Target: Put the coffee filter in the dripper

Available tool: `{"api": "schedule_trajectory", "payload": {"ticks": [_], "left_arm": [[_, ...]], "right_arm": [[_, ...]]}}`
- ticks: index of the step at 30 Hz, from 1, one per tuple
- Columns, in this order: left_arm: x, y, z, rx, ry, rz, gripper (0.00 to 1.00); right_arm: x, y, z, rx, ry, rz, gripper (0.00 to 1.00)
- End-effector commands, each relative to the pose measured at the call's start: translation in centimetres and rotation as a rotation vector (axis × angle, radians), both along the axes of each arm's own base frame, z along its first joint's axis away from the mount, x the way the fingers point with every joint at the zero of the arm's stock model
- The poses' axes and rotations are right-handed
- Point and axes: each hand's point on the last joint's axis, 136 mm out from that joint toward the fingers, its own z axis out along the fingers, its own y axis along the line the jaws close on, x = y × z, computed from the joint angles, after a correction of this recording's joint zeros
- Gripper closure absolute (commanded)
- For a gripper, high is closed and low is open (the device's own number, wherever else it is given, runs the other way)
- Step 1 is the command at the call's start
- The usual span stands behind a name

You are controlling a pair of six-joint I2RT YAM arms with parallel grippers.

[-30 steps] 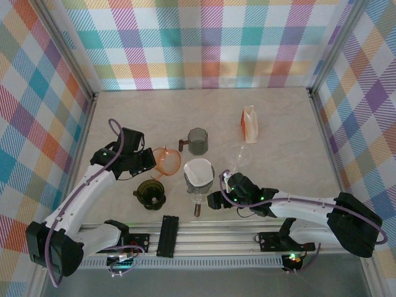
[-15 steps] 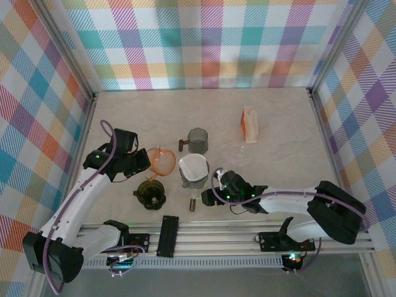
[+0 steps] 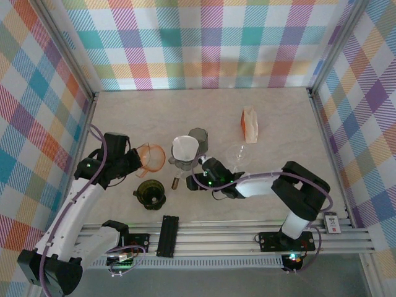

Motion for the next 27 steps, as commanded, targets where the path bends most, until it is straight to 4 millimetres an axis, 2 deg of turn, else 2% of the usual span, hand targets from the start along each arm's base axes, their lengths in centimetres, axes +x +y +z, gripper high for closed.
{"api": "schedule_trajectory", "payload": {"ticks": [1,8,14,27], "left_arm": [[-0.1,1.1,0.1,0.005,-0.025,0.056,1.0],[-0.3,1.3,-1.1,-0.001,-0.002,0.073,1.0],[-0.7,1.5,-1.2,0.005,0.002,0.071,1.0],[-1.2,1.1,-1.4,-0.022,0.014,0.05,1.0]], "right_arm": [[2.4,1.5,0.8,0.032,-0.033,-0.009,0.25],[5.4,3.7,-0.2,0.045,-0.018,0.0,0.27],[7.7,5.2,-0.7,0.056,-0.009,-0.002,0.28],[10.9,7.7,-0.4,0.071,0.011,-0.019,0.29]]}}
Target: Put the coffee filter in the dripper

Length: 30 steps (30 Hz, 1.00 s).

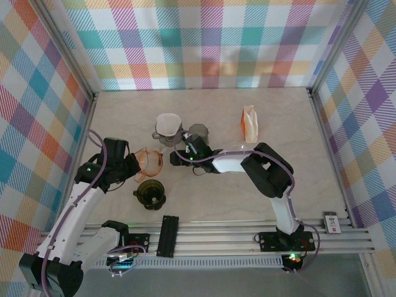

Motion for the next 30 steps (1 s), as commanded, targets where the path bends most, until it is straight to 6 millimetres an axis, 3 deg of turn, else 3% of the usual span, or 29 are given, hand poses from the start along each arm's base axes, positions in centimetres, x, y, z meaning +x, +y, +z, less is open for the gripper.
{"api": "schedule_trajectory", "payload": {"ticks": [1,8,16,24,30], "left_arm": [[-0.2,0.1,0.3,-0.026,-0.015,0.01,1.0],[-0.2,-0.7,0.4,-0.068,-0.017,-0.008,1.0],[-0.4,-2.1,0.7,-0.106,-0.03,-0.031,1.0],[-1.2,-5.8,1.6,-0.048,-0.063,-0.132,1.0],[-2.0,-11.3,1.2,0.003,-0.082,-0.262,1.0]], "right_arm": [[0.7,0.4,-0.7,0.001,0.013,0.003,0.28],[-1.5,-0.8,0.9,0.033,0.004,0.016,0.26],[-6.4,-4.3,3.5,0.04,-0.029,0.004,0.25],[-9.5,-11.3,6.1,-0.005,-0.07,-0.111,0.25],[-11.3,-18.0,7.3,-0.129,-0.128,-0.213,0.23]]}}
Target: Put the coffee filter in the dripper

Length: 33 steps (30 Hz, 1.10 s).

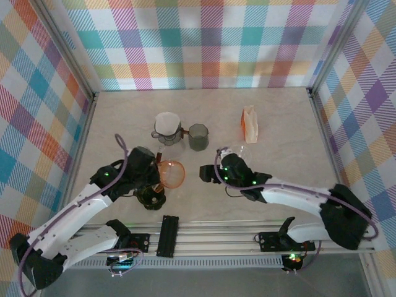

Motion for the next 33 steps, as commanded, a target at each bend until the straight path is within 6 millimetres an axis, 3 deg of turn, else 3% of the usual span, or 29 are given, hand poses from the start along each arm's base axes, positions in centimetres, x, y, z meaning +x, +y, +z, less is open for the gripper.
{"api": "schedule_trajectory", "payload": {"ticks": [1,5,9,15,22,30,33], "left_arm": [[1.4,-3.1,1.8,-0.008,-0.092,-0.001,1.0],[1.3,-7.0,0.3,0.06,-0.066,-0.089,1.0],[1.6,-10.7,-1.6,0.13,-0.03,-0.174,1.0],[1.8,-14.2,-4.2,0.215,0.028,-0.266,1.0],[2.3,-14.6,-6.6,0.356,0.056,-0.306,1.0],[2.6,-14.1,-7.7,0.432,0.06,-0.316,1.0],[2.6,-14.1,-8.0,0.442,0.065,-0.319,0.88]], "right_arm": [[-0.8,-5.0,-1.3,-0.15,-0.003,-0.106,0.23],[-2.4,-8.7,-1.0,-0.175,-0.014,-0.17,0.22],[-3.7,-11.0,-1.2,-0.179,-0.01,-0.207,0.21],[-4.9,-12.4,-1.7,-0.178,0.016,-0.216,0.18],[-5.3,-12.9,-2.1,-0.171,0.029,-0.227,0.16],[-5.4,-12.9,-2.2,-0.179,0.036,-0.223,0.15],[-5.4,-12.7,-2.4,-0.184,0.042,-0.221,0.15]]}}
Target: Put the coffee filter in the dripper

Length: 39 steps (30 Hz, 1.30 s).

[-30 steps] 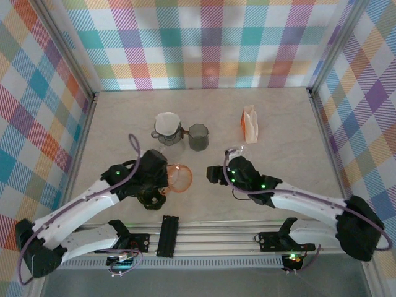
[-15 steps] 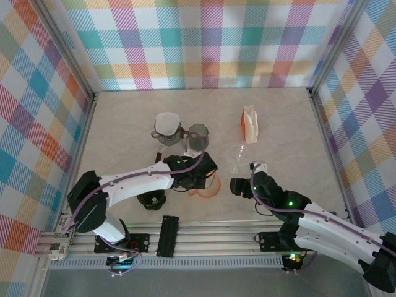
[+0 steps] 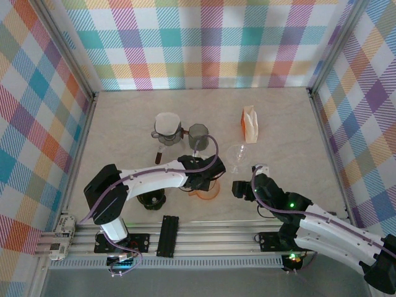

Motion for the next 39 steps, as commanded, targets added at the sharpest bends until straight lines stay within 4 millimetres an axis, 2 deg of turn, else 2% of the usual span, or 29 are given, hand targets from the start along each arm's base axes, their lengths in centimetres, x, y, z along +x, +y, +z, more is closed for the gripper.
{"api": "schedule_trajectory", "payload": {"ticks": [1,5,8,12,15,18,22,25,33,37,39], "left_arm": [[0.5,-0.1,0.6,0.031,-0.03,-0.016,0.84],[0.7,-0.1,1.3,0.018,-0.05,-0.013,0.68],[0.8,-0.1,2.6,-0.008,-0.076,-0.01,0.6],[0.8,0.1,5.6,-0.093,-0.124,-0.002,0.47],[0.4,1.1,8.0,-0.154,-0.162,0.018,0.41],[-0.2,3.6,9.1,-0.211,-0.155,0.075,0.4],[-1.3,8.6,8.4,-0.314,-0.084,0.21,0.4],[-2.5,12.1,7.3,-0.349,-0.03,0.305,0.45],[-5.9,18.6,4.9,-0.3,0.016,0.538,0.49],[-7.2,20.1,3.7,-0.342,0.047,0.669,0.55],[-7.7,21.2,3.7,-0.324,0.036,0.722,0.56]], "right_arm": [[0.0,-0.3,-0.5,-0.01,0.017,-0.018,0.15],[0.0,0.0,-0.5,-0.004,0.024,-0.015,0.14],[0.0,-0.1,-0.4,-0.004,0.023,-0.016,0.13],[0.0,0.2,-0.2,0.002,0.022,-0.006,0.13],[0.0,0.4,-0.2,-0.001,0.026,0.002,0.13],[0.1,0.5,-0.1,-0.001,0.027,0.006,0.13],[0.1,0.8,-0.2,0.005,0.03,0.013,0.13],[0.2,1.0,-0.2,0.013,0.029,0.015,0.13],[0.0,0.9,-0.4,0.015,0.033,0.019,0.13],[-0.1,0.8,-0.3,0.022,0.026,0.017,0.13],[-0.1,0.6,-0.2,0.024,0.02,0.015,0.13]]}}
